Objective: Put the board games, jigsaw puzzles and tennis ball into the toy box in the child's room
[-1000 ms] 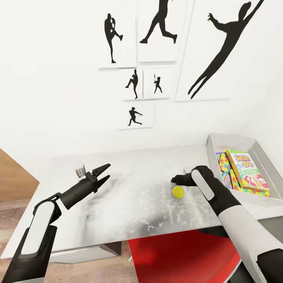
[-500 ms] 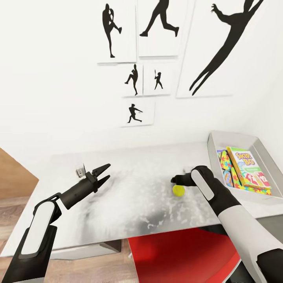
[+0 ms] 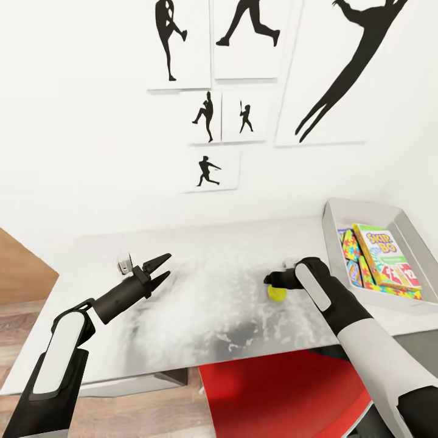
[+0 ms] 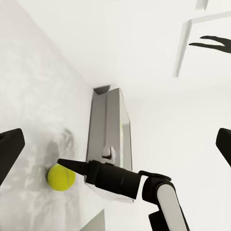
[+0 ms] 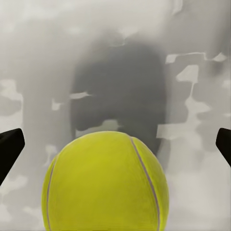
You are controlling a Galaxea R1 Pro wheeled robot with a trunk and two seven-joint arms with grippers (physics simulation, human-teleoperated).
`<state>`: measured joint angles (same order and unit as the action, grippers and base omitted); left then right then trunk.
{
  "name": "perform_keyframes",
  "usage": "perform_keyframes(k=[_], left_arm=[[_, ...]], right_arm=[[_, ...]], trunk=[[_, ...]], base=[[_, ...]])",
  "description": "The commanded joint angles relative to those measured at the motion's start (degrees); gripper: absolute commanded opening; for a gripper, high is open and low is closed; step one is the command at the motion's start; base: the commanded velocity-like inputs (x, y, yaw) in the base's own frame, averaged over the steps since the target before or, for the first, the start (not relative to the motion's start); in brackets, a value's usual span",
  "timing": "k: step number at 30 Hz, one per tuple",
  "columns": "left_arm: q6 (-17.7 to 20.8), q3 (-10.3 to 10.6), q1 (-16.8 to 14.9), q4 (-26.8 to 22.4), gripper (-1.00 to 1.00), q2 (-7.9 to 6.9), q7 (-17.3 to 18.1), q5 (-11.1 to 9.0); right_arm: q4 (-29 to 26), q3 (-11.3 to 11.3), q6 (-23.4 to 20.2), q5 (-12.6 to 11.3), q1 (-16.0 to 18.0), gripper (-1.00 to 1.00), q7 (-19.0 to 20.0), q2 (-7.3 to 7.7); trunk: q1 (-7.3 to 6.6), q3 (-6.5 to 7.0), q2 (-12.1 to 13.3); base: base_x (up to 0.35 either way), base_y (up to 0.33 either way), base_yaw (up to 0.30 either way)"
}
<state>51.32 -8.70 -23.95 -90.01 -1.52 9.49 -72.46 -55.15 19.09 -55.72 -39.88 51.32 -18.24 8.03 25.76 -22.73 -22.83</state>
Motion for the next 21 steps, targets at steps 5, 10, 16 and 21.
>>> perform_keyframes(k=[5,10,16,21], left_arm=[[0.3,-0.1,0.0,0.0,1.00,0.02,0.4,0.3],[0.3,0.0,0.0,0.0,1.00,0.02,0.4,0.3],[0.3,0.0,0.0,0.0,1.00,0.02,0.4,0.3],[0.3,-0.1,0.0,0.0,1.00,0.02,0.4,0.3]], right_arm=[[-0.3,0.2,-0.5,-0.7,-0.1,1.00,-0.6,0.04],[-0.4,0.2,-0.7,-0.8,-0.3,1.00,-0.6,-0.07],[-0.5,0.2,-0.9,-0.9,-0.3,1.00,-0.7,-0.28],[-0.5,0.2,-1.1,-0.9,-0.3,1.00,-0.7,-0.34]], trunk=[[0.03,-0.24,-0.1],[0.03,-0.30,-0.1],[0.03,-0.32,-0.1],[0.03,-0.33,-0.1]], base=[[0.000,0.000,0.000],[0.000,0.000,0.000],[0.000,0.000,0.000],[0.000,0.000,0.000]])
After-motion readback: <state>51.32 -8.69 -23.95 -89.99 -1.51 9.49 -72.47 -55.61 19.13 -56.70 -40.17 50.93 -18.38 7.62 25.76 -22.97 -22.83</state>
